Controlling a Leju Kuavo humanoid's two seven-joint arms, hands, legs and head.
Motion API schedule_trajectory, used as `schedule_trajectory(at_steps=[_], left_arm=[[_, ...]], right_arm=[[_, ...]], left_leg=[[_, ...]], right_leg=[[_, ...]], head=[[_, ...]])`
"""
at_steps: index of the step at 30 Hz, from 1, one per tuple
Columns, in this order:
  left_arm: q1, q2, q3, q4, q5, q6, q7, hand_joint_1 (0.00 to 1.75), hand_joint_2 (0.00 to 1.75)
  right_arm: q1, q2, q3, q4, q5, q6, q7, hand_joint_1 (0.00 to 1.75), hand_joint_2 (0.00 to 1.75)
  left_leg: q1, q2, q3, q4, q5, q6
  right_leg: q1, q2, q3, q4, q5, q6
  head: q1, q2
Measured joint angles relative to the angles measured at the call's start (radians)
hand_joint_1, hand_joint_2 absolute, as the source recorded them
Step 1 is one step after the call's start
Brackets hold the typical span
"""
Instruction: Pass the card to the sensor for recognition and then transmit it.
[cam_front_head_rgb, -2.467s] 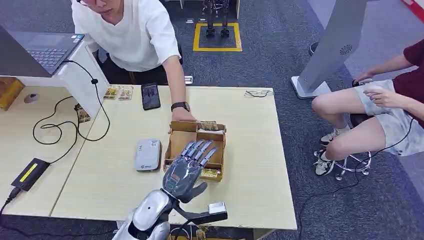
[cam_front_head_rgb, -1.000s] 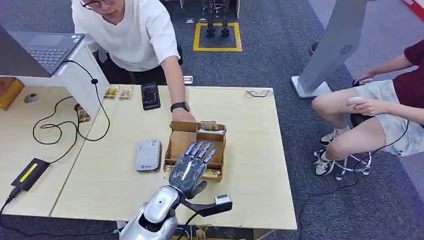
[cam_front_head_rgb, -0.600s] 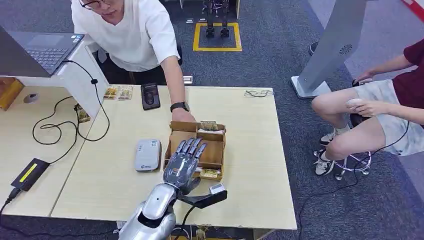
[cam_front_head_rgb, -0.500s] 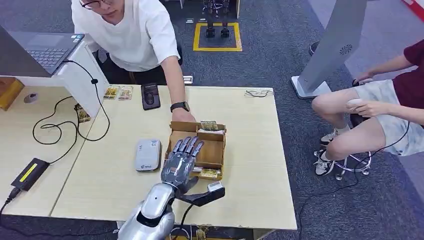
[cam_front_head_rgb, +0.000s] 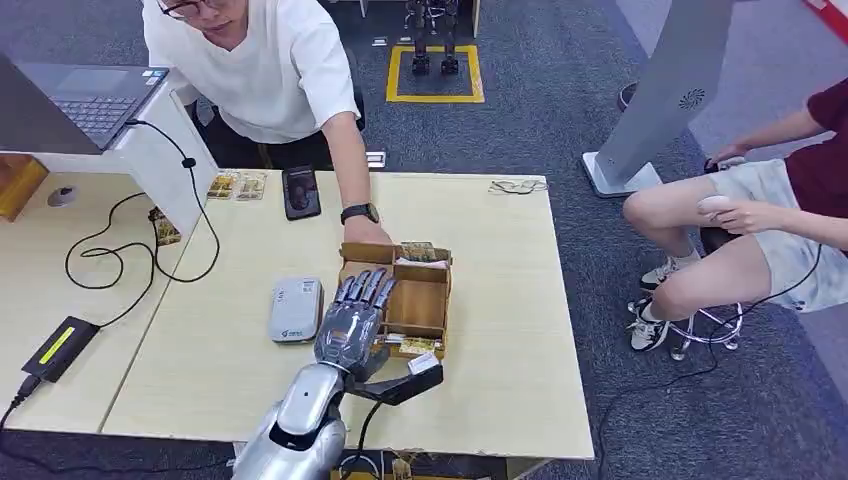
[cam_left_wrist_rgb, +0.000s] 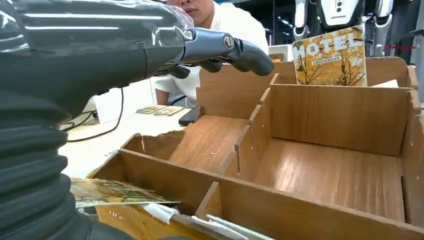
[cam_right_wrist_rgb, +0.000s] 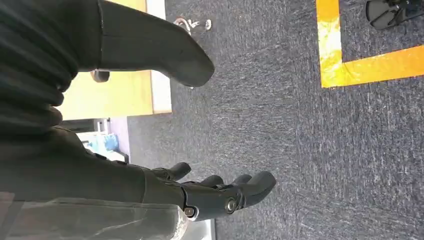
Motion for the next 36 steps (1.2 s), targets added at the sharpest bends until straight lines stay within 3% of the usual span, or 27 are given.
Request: schedule_trajectory(at_steps=[25,29,31,32,33,36], left_arm=[[0.014,-0.002,0.009,-0.061,0.002,0.021,-0.071,0.02,1.75],[0.018,-0.002,0.005,-0.088,0.003,0.019,-0.072,0.28,1.75],[0.019,-0.002,0.004,-0.095,0.003,0.018,-0.075,0.59,1.75],[0.02,-0.002,0.003,-0.098,0.003,0.018,-0.081,1.4,1.75],[0.022,-0.002,0.003,-0.102,0.004,0.018,-0.086,1.75,1.75],[0.024,-0.002,-0.001,-0.103,0.005,0.018,-0.089,1.75,1.75]], right_arm=[[0.0,0.004,0.0,0.0,0.0,-0.003,0.0,0.0,1.75],[0.0,0.004,0.0,0.0,0.0,-0.003,0.0,0.0,1.75],[0.0,0.004,0.0,0.0,-0.001,-0.003,0.0,0.0,1.75],[0.0,0.004,0.0,0.0,-0.002,-0.003,0.0,0.0,1.75],[0.0,0.004,0.0,0.0,-0.002,-0.003,0.0,0.0,1.75],[0.0,0.004,0.0,0.0,-0.002,-0.003,0.0,0.0,1.75]], left_leg=[[0.0,0.0,0.0,0.0,0.0,0.0],[0.0,0.0,0.0,0.0,0.0,0.0],[0.0,0.0,0.0,0.0,0.0,0.0],[0.0,0.0,0.0,0.0,0.0,0.0],[0.0,0.0,0.0,0.0,0.0,0.0],[0.0,0.0,0.0,0.0,0.0,0.0]], right_leg=[[0.0,0.0,0.0,0.0,0.0,0.0],[0.0,0.0,0.0,0.0,0.0,0.0],[0.0,0.0,0.0,0.0,0.0,0.0],[0.0,0.0,0.0,0.0,0.0,0.0],[0.0,0.0,0.0,0.0,0.0,0.0],[0.0,0.0,0.0,0.0,0.0,0.0]], head=[[0.0,0.0],[0.0,0.0],[0.0,0.0],[0.0,0.0],[0.0,0.0],[0.0,0.0]])
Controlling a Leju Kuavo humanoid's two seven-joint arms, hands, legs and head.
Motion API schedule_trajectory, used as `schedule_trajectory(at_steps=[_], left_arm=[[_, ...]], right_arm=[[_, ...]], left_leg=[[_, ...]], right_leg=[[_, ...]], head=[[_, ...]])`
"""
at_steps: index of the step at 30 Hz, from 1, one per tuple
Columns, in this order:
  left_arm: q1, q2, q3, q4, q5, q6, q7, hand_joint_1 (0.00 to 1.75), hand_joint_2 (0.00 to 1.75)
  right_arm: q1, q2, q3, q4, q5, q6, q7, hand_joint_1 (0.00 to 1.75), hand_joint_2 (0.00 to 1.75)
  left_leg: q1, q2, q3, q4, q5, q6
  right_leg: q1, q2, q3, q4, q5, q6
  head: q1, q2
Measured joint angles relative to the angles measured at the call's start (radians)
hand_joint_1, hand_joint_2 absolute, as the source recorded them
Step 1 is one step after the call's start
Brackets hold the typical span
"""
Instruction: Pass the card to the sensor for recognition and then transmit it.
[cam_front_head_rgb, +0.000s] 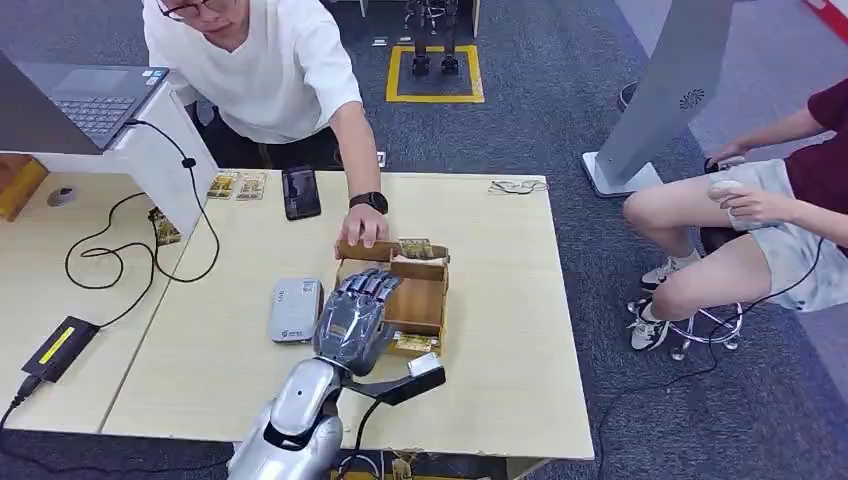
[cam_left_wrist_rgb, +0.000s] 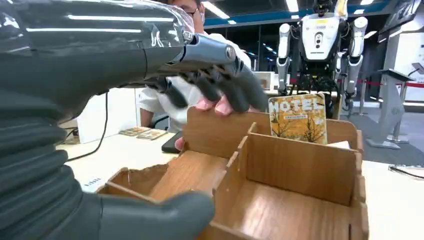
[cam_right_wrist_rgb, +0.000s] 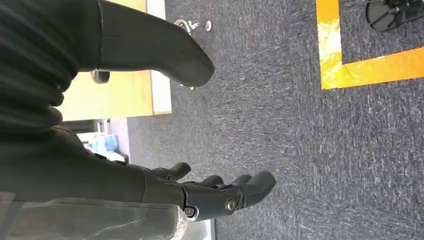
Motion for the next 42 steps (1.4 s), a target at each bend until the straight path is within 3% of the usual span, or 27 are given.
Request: schedule_trajectory(at_steps=[24,25,26,27,42], left_arm=[[0.012,0.002,-0.028,-0.005,0.002,-0.012,-0.017,1.73,1.75],[0.013,0.002,-0.029,-0.005,0.003,-0.016,-0.018,1.41,1.75],[0.013,0.002,-0.03,-0.005,0.003,-0.019,-0.019,0.12,1.75],[0.014,0.002,-0.031,-0.005,0.003,-0.02,-0.019,0.0,1.75],[0.032,0.002,-0.035,-0.041,0.011,0.016,-0.013,0.0,1.75]], right_arm=[[0.0,0.0,0.0,-0.006,0.0,-0.001,-0.005,0.0,1.75],[0.0,0.0,0.0,-0.006,-0.001,0.0,-0.005,0.0,1.75],[0.0,0.001,0.0,-0.008,-0.001,0.0,-0.005,0.0,1.75],[0.0,0.002,0.0,-0.01,-0.001,0.0,-0.005,0.0,1.75],[0.002,0.011,0.0,-0.024,-0.015,0.003,0.001,0.0,1.75]], left_leg=[[0.0,0.0,0.0,0.0,0.0,0.0],[0.0,0.0,0.0,0.0,0.0,0.0],[0.0,0.0,0.0,0.0,0.0,0.0],[0.0,0.0,0.0,0.0,0.0,0.0],[0.0,0.0,0.0,0.0,0.0,0.0]], right_leg=[[0.0,0.0,0.0,0.0,0.0,0.0],[0.0,0.0,0.0,0.0,0.0,0.0],[0.0,0.0,0.0,0.0,0.0,0.0],[0.0,0.0,0.0,0.0,0.0,0.0],[0.0,0.0,0.0,0.0,0.0,0.0]], head=[[0.0,0.0],[0.0,0.0],[0.0,0.0],[0.0,0.0],[0.0,0.0]])
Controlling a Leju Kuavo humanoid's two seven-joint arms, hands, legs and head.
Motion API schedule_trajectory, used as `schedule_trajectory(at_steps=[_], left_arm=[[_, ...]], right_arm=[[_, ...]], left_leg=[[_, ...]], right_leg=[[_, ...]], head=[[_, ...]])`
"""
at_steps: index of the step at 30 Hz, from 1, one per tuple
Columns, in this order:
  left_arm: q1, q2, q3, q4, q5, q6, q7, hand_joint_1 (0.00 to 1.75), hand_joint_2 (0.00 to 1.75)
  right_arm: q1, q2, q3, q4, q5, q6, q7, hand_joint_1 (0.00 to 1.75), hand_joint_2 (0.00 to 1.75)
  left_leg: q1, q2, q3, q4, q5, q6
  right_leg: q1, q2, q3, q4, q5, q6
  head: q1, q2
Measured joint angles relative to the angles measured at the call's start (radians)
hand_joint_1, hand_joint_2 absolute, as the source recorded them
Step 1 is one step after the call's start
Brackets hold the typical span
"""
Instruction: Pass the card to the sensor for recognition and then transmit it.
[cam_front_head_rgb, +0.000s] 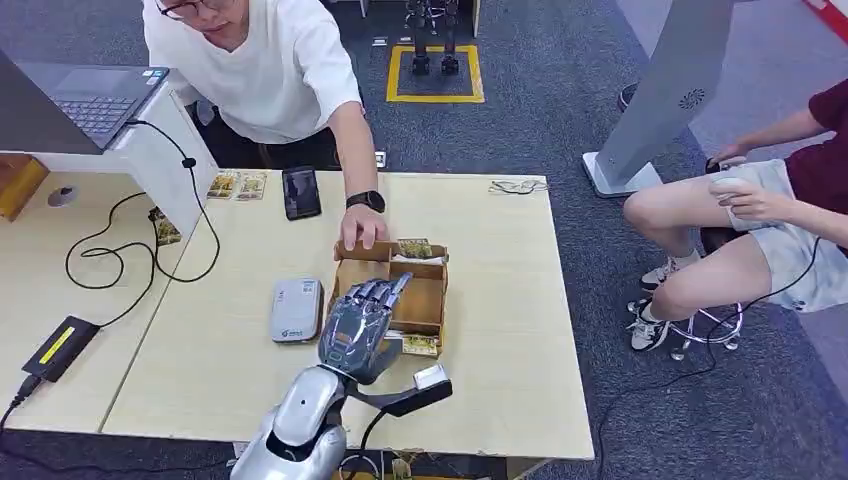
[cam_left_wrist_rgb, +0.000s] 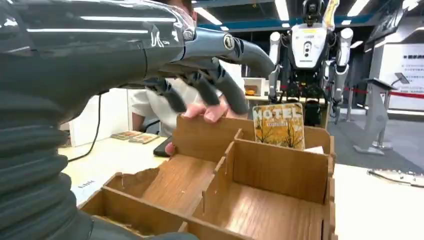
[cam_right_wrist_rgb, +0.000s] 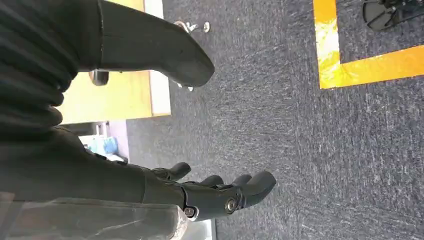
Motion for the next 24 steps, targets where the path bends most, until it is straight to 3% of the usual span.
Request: schedule_trajectory(at_steps=[6,13,24], left_arm=[[0.004,0.0,0.0,-0.014,-0.001,0.005,0.0,0.0,1.75],[0.012,0.0,0.0,-0.038,-0.003,0.058,0.0,0.0,1.75],[0.01,0.0,0.0,-0.034,-0.004,0.059,0.0,0.0,1.75]], right_arm=[[0.0,0.0,0.0,0.0,0.0,0.0,0.0,0.0,1.75],[0.0,0.0,0.0,0.0,0.0,-0.002,0.0,0.0,1.75],[0.001,0.0,0.002,0.0,0.0,-0.003,-0.002,0.0,1.75]], left_leg=[[0.0,0.0,0.0,0.0,0.0,0.0],[0.0,0.0,0.0,0.0,0.0,0.0],[0.0,0.0,0.0,0.0,0.0,0.0]], right_leg=[[0.0,0.0,0.0,0.0,0.0,0.0],[0.0,0.0,0.0,0.0,0.0,0.0],[0.0,0.0,0.0,0.0,0.0,0.0]], head=[[0.0,0.0],[0.0,0.0],[0.0,0.0]])
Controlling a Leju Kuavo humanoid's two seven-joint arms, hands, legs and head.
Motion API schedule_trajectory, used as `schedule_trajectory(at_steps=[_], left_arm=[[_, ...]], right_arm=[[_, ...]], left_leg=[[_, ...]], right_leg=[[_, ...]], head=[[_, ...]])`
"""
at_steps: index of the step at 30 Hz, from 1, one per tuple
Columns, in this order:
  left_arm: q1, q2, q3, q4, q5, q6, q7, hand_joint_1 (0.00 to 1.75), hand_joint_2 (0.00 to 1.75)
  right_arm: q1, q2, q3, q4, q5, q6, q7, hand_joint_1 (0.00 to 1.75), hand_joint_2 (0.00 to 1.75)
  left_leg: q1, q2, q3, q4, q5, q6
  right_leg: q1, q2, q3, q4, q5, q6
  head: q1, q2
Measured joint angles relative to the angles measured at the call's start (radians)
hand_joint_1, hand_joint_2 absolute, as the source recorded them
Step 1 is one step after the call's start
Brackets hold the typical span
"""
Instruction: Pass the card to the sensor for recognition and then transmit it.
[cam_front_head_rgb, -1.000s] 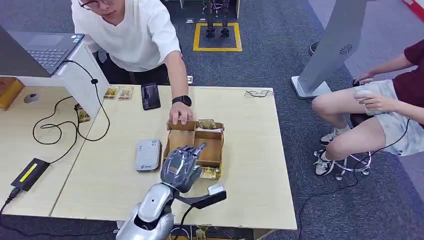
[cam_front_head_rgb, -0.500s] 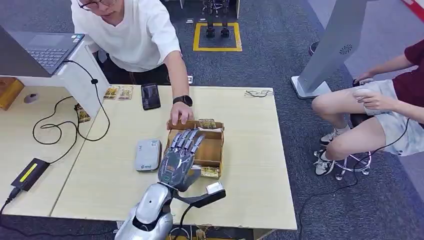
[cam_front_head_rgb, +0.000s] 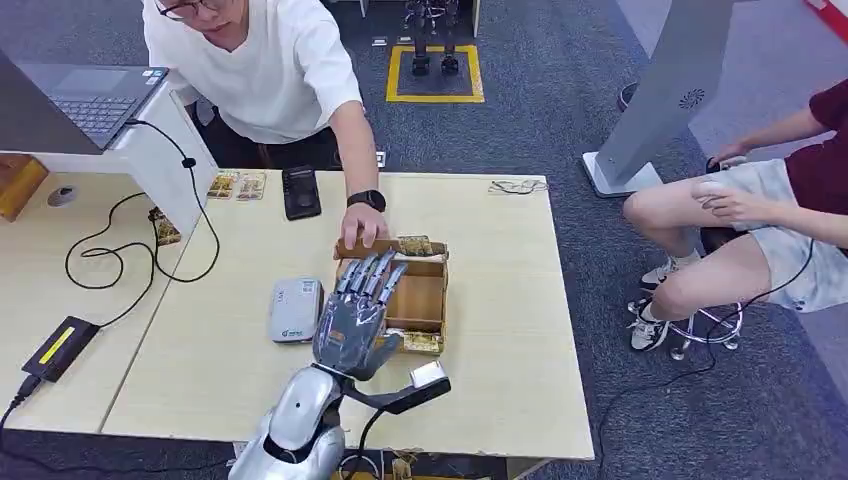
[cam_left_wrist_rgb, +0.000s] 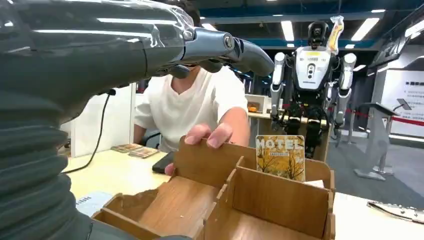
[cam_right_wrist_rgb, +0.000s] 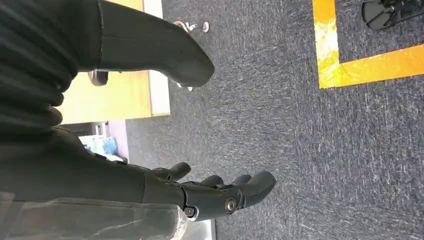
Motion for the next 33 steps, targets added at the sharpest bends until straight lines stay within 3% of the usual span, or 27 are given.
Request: schedule_trajectory(at_steps=[33], left_arm=[[-0.022,-0.008,-0.002,0.156,-0.011,-0.009,0.017,0.0,1.75]], right_arm=[[0.0,0.0,0.001,0.0,0.015,0.0,-0.01,0.0,1.75]], left_leg=[[0.0,0.0,0.0,0.0,0.0,0.0]], right_leg=[[0.0,0.0,0.0,0.0,0.0,0.0]], head=[[0.0,0.0]])
